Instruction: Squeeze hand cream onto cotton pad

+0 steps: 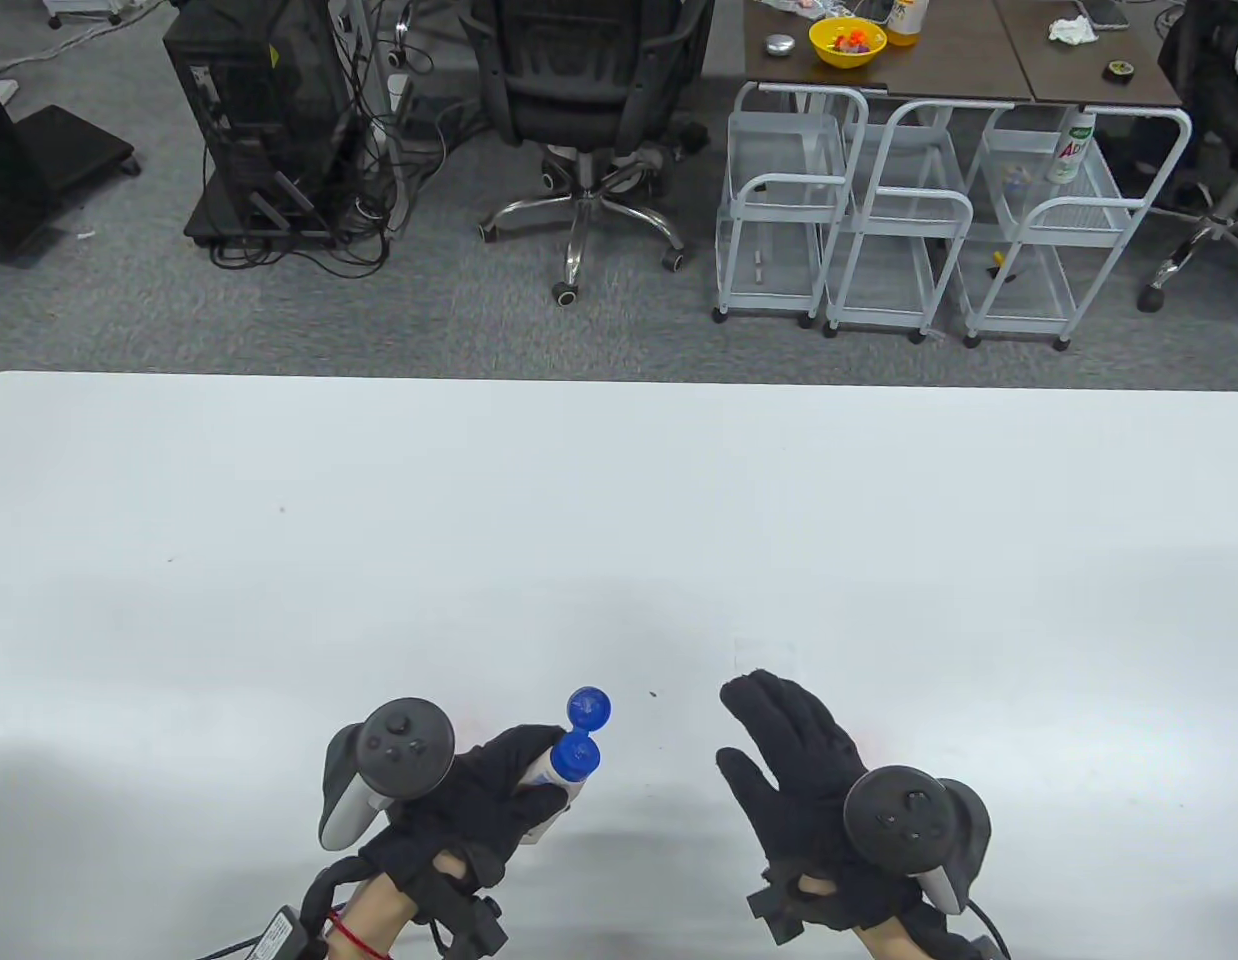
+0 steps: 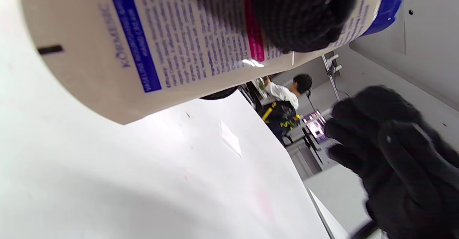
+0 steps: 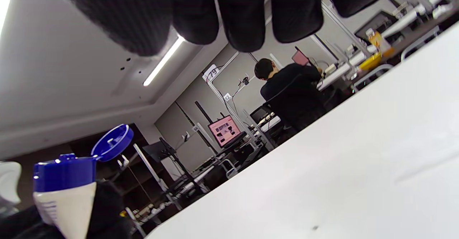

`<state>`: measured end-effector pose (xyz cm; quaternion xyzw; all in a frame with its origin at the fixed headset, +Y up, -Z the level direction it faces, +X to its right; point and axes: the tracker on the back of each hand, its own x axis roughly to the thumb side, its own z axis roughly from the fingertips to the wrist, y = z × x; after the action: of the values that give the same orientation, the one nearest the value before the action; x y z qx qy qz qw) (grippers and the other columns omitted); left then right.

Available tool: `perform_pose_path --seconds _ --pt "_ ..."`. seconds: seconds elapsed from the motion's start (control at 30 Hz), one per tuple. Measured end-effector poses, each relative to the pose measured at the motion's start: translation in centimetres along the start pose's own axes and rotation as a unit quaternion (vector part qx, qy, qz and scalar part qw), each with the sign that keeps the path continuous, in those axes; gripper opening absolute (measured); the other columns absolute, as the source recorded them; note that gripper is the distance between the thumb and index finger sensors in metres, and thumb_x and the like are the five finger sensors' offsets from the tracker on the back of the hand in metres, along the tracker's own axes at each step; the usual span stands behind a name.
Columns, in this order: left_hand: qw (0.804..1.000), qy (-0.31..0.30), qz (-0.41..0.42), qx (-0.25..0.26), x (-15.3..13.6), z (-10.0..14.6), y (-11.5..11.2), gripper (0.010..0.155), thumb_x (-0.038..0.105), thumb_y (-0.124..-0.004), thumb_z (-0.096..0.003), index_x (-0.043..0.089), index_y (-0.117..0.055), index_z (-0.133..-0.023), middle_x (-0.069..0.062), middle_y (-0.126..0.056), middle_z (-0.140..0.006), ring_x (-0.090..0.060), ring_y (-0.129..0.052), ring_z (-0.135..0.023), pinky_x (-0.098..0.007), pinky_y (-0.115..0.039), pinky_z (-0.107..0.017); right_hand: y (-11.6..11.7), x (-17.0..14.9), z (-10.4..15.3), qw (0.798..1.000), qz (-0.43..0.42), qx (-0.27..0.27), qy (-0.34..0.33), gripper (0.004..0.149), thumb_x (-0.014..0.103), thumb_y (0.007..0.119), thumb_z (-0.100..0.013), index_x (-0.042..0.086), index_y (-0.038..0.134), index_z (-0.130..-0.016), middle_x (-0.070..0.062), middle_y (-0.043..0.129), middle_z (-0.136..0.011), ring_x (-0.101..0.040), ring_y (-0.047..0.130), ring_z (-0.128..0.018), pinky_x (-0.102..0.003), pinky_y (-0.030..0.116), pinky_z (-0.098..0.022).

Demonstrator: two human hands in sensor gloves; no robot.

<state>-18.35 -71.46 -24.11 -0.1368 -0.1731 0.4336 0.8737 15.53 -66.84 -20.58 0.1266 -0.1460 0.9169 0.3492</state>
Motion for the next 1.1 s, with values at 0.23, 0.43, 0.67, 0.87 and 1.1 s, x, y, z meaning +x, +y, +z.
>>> perform_pose_path --seconds 0.23,0.43,0.67,0.87,1.1 --pt "0.990 0.051 -0.101 0.081 -1.2 -0.1 1.6 0.056 0.043 -0.078 -0.0367 0.039 -0.070 -0.092 0.012 -0.100 -0.085 -0.012 -0.108 -0.069 -0.042 -0.086 -0.056 -2.2 0.5 -4.3 0.979 0.198 0.040 0.008 0.063 0.037 0.096 -0.039 0.028 0.079 -0.099 -0.005 0.078 -0.104 -0.042 0.077 -0.101 -0.064 0.060 -0.069" --pt "0.985 0.092 -0.114 0.088 -2.2 -0.5 1.8 0.057 0.041 -0.076 -0.0382 0.032 -0.068 -0.094 0.008 -0.098 -0.086 -0.014 -0.106 -0.069 -0.043 -0.084 -0.056 0.6 -2.5 -9.9 0.960 0.253 0.099 0.069 0.056 0.033 0.096 -0.040 0.026 0.085 -0.094 -0.006 0.083 -0.100 -0.041 0.083 -0.097 -0.063 0.062 -0.069" --pt "0.981 0.096 -0.138 0.094 -2.2 -0.3 1.5 0.057 0.042 -0.076 -0.0391 0.032 -0.068 -0.095 0.007 -0.097 -0.086 -0.015 -0.105 -0.069 -0.044 -0.083 -0.057 7.0 -7.0 -13.6 0.919 0.331 0.173 0.127 0.051 0.029 0.093 -0.040 0.025 0.088 -0.090 -0.006 0.087 -0.096 -0.040 0.090 -0.090 -0.062 0.065 -0.067" --pt "0.978 0.090 -0.162 0.095 -1.9 -0.2 1.4 0.057 0.043 -0.076 -0.0392 0.032 -0.068 -0.095 0.008 -0.097 -0.086 -0.014 -0.105 -0.070 -0.044 -0.083 -0.057 10.2 -9.9 -14.4 0.902 0.334 0.216 0.171 0.046 0.033 0.095 -0.038 0.024 0.094 -0.083 -0.008 0.087 -0.093 -0.040 0.094 -0.084 -0.062 0.068 -0.064" --pt "0.975 0.090 -0.184 0.085 -1.9 -0.4 1.0 0.057 0.043 -0.077 -0.0392 0.032 -0.068 -0.095 0.008 -0.097 -0.087 -0.014 -0.105 -0.070 -0.044 -0.083 -0.057 10.5 -10.9 -15.3 0.909 0.289 0.206 0.217 0.033 0.028 0.096 -0.038 0.022 0.098 -0.071 -0.006 0.093 -0.081 -0.040 0.090 -0.078 -0.062 0.066 -0.064"
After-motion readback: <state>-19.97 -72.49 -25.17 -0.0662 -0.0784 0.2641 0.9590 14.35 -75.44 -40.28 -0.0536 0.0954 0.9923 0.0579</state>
